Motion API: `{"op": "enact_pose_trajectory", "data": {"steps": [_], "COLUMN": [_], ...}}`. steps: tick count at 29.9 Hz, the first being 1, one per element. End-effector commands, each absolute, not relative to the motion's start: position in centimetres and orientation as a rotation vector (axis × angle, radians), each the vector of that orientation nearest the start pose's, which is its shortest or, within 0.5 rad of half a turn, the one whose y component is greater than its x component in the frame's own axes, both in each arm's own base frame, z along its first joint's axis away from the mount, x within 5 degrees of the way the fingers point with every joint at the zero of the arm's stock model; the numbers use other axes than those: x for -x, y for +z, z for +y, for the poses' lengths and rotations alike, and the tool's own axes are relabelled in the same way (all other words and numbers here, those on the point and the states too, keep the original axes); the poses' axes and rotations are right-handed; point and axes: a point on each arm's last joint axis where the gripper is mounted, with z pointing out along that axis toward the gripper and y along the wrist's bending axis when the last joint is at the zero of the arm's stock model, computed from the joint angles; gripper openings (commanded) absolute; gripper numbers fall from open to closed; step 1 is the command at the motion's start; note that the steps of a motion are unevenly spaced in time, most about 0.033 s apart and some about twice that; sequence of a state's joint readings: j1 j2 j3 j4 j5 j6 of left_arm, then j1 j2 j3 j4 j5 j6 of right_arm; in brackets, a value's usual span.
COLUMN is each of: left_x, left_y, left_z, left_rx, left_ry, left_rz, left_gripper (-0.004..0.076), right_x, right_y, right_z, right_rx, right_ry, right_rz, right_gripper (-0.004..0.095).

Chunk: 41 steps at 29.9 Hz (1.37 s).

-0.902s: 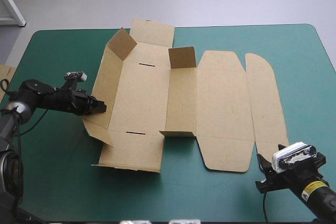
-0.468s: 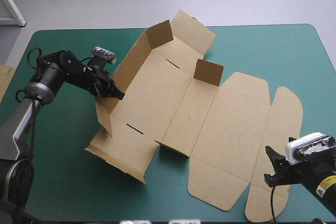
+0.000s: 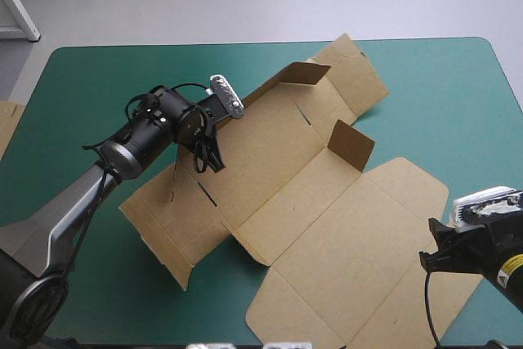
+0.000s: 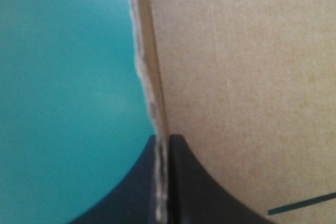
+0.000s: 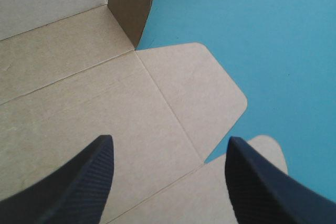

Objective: Fold the box

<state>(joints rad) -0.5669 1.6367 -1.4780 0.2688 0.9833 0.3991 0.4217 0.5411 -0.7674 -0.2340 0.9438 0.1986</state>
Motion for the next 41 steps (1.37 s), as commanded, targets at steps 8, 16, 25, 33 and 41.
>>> {"op": "enact_pose_trajectory", "data": {"steps": [8,16,25,33,41], "left_x": [-29.5,-28.3,-25.6,-25.0,-20.7], "left_y": [37.9,38.8,36.7,34.0,31.2], "left_z": [-21.9,-24.0,-26.8,-25.8,-24.0], "left_rx": [-1.392,-1.468,-1.601,-1.51,-1.455], "left_ry": [0.505,0.591,0.727,0.734,0.766], "left_rz": [1.661,1.449,1.212,1.264,1.134], "left_gripper": [-0.001,-0.001,-0.001,-0.001,-0.001], "right_x": [-8.5,-8.0,-9.2,-11.2,-13.4], "right_y": [37.6,39.6,42.1,42.7,44.2], "right_z": [1.8,1.3,1.4,2.1,3.0], "right_rx": [0.253,0.223,0.211,0.199,0.19], "right_ry": [0.074,0.073,0.009,-0.017,-0.021], "right_rz": [2.066,2.02,2.04,2.063,2.058], "right_gripper": [0.0584,0.0584,0.0585,0.0585,0.0584]}}
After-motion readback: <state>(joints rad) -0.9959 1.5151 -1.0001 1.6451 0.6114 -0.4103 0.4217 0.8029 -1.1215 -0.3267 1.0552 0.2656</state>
